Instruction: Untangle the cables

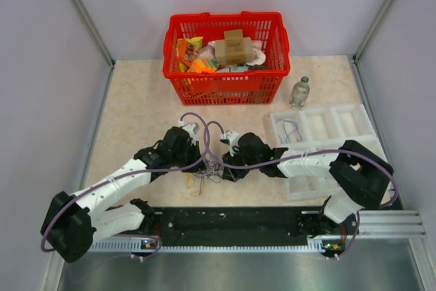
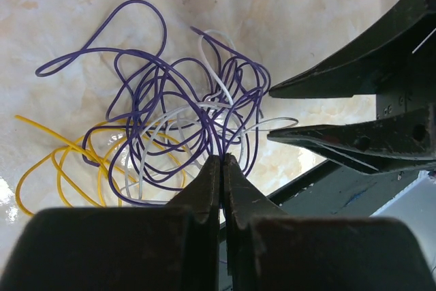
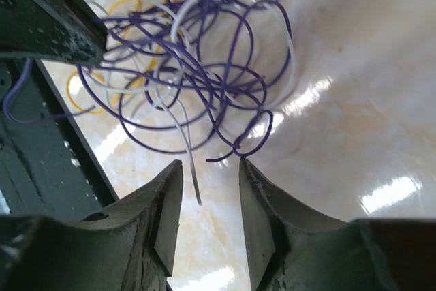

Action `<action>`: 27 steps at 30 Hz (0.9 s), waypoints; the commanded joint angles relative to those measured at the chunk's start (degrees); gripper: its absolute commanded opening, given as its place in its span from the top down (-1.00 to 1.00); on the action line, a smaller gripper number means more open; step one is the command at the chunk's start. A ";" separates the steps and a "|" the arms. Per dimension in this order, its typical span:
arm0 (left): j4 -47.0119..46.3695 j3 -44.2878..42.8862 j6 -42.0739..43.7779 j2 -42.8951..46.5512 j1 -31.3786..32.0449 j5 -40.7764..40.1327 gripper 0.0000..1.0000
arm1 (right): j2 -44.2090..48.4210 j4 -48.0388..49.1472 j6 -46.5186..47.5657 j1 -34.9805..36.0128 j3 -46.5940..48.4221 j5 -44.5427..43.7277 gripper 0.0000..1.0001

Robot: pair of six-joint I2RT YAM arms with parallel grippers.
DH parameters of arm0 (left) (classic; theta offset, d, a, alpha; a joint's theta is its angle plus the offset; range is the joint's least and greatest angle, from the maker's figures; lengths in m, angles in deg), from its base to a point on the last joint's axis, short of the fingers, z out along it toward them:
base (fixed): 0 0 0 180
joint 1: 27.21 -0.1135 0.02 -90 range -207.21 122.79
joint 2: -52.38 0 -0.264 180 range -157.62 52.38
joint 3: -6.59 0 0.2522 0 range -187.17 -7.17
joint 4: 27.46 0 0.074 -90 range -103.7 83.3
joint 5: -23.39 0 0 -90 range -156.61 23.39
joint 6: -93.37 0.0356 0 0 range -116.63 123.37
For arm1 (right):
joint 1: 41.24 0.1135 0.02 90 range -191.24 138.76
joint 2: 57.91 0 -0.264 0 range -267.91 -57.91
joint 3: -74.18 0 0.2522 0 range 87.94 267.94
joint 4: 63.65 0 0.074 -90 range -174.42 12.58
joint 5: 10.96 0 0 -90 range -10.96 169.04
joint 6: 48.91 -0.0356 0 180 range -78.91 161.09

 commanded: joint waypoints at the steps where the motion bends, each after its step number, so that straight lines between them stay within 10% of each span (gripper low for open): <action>1: -1.30 -1.88 0.73 2.32 0.16 -0.36 1.00 | -2.15 5.57 -0.17 1.42 4.71 1.92 0.37; 4: -0.07 -2.06 -0.14 4.51 0.25 -3.60 1.00 | -0.31 3.12 -0.61 1.51 5.95 -2.02 1.00; 16: 11.35 -3.02 -10.08 33.51 0.07 -41.56 1.00 | 37.55 -22.63 -2.28 0.72 5.24 -39.20 1.00; 27: 20.67 -11.55 -9.20 38.28 0.07 -53.63 1.00 | 49.53 -28.62 0.70 -1.48 19.29 -45.47 1.00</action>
